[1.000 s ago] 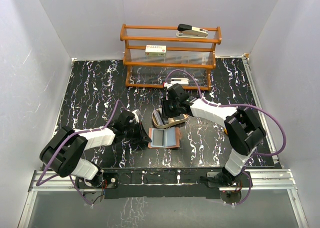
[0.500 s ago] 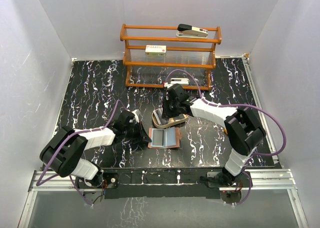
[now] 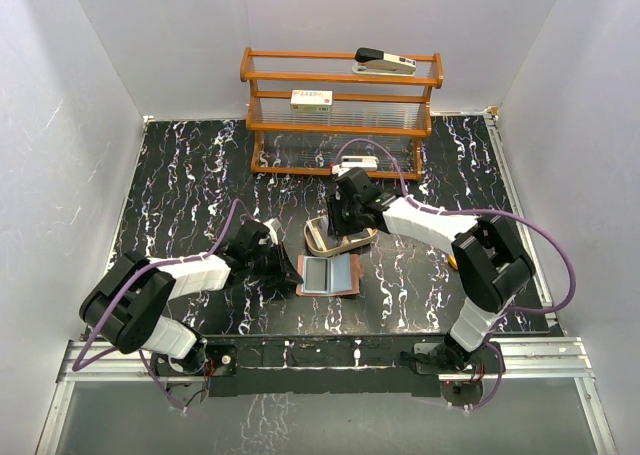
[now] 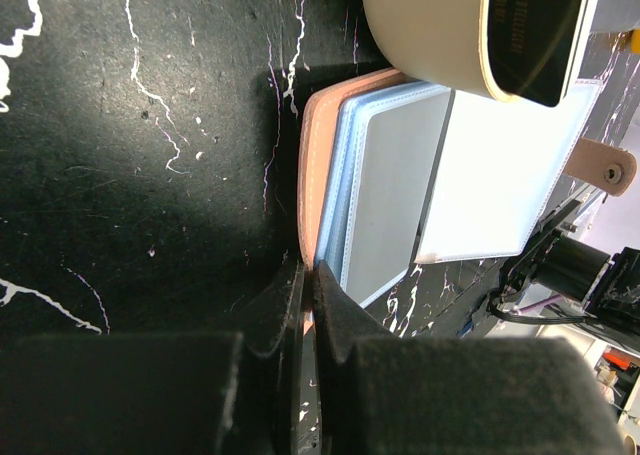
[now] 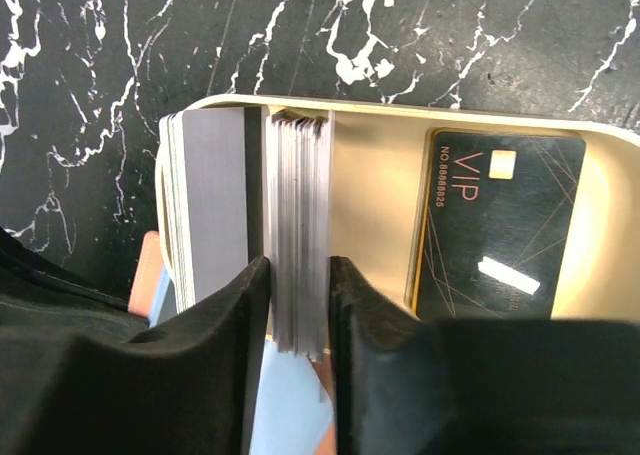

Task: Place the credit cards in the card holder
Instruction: Pick up the credit card from the storage box.

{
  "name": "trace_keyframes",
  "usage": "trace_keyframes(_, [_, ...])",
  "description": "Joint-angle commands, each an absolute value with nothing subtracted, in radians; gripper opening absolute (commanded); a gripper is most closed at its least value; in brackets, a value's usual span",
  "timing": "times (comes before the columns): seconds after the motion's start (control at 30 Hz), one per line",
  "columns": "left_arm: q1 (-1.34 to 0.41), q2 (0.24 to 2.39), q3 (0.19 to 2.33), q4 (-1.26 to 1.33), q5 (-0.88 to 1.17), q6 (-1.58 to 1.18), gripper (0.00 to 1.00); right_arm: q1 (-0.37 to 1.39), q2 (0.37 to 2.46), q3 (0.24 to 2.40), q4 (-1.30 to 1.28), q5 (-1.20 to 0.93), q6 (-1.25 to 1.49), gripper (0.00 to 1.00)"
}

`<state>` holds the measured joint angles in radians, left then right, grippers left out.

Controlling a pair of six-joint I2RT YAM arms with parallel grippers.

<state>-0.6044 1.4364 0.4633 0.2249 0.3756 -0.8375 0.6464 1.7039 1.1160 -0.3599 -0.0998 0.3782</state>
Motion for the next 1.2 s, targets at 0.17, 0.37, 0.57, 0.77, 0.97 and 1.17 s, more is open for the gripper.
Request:
trace_keyframes(0.17, [-0.606, 1.447, 0.464, 0.198, 0.359, -0.821, 0.0, 0.619, 1.629, 1.074, -0.312, -0.158, 0.396, 0.36])
trace_keyframes(0.37, [-0.606, 1.447, 0.467, 0.199, 0.359, -0.824, 0.0, 0.6, 1.611, 1.049, -0.279, -0.195, 0.417, 0.34])
trace_keyframes(0.57, [-0.606, 1.445, 0.463, 0.199, 0.356, -0.824, 0.0, 0.584, 1.598, 1.026, -0.256, -0.215, 0.429, 0.16])
trace_keyframes(0.77, [-0.606, 1.447, 0.468, 0.198, 0.356, -0.822, 0.0, 0.577, 1.59, 1.023, -0.267, -0.204, 0.428, 0.27])
trace_keyframes(0.97, [-0.606, 1.449, 0.464, 0.202, 0.357, -0.824, 0.0, 0.572, 1.584, 1.028, -0.28, -0.195, 0.428, 0.15])
trace_keyframes(1.17, [-0.606, 1.447, 0.461, 0.201, 0.354, -0.824, 0.0, 0.572, 1.558, 1.025, -0.285, -0.173, 0.437, 0.1])
